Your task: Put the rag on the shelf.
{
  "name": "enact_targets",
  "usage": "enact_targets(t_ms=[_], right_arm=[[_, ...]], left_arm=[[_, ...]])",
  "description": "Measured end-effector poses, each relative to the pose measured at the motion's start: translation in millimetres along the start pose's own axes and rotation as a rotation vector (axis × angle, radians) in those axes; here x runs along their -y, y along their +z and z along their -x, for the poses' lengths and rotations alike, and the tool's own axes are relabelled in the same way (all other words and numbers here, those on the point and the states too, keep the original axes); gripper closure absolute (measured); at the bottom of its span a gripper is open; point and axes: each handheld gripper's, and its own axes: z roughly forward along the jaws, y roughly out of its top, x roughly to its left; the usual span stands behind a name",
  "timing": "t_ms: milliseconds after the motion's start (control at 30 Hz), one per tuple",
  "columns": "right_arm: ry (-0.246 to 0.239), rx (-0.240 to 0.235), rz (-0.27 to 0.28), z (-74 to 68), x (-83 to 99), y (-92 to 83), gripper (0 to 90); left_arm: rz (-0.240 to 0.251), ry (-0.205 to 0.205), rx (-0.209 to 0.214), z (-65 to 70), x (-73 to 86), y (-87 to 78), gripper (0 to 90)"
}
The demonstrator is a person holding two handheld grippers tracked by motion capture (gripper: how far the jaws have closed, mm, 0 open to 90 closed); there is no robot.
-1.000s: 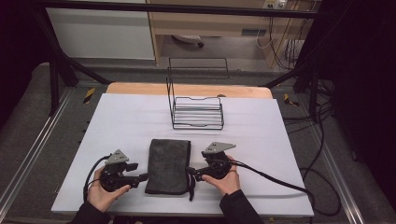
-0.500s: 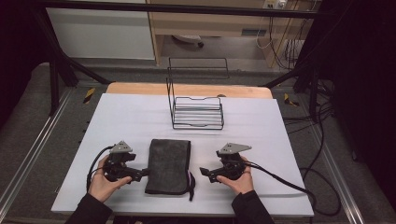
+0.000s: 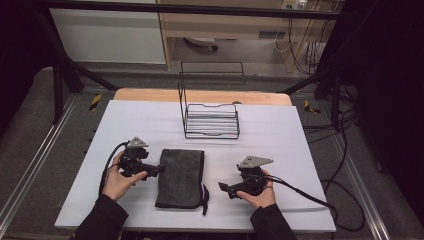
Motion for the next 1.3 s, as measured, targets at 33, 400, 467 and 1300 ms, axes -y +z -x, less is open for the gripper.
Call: enact_targets(t_ms=[33,400,467,1300], right_arm=[[-0.003,0.001,0.003,-0.1,0.1,-0.2,1.5],[-0.005,-0.002,0.003,-0.3,0.6,0.8,1.7],[-0.004,-0.001,0.004,-0.4,0.7,0.6,1.7],[0.042,-0.002,0.068,3.7,-18.1,7.0,2.7]], left_arm=[[0.000,0.004,-0.005,-1.5,-2.2,1.9,12.6],[-0.018,-0.016,-0.070,-12.8,-13.8,25.7,27.0],[-0.028,-0.015,-0.080,-14.6,-13.3,28.4,32.6],[-0.041,-0.052,0.007,-12.0,-12.2,46.4,74.7]])
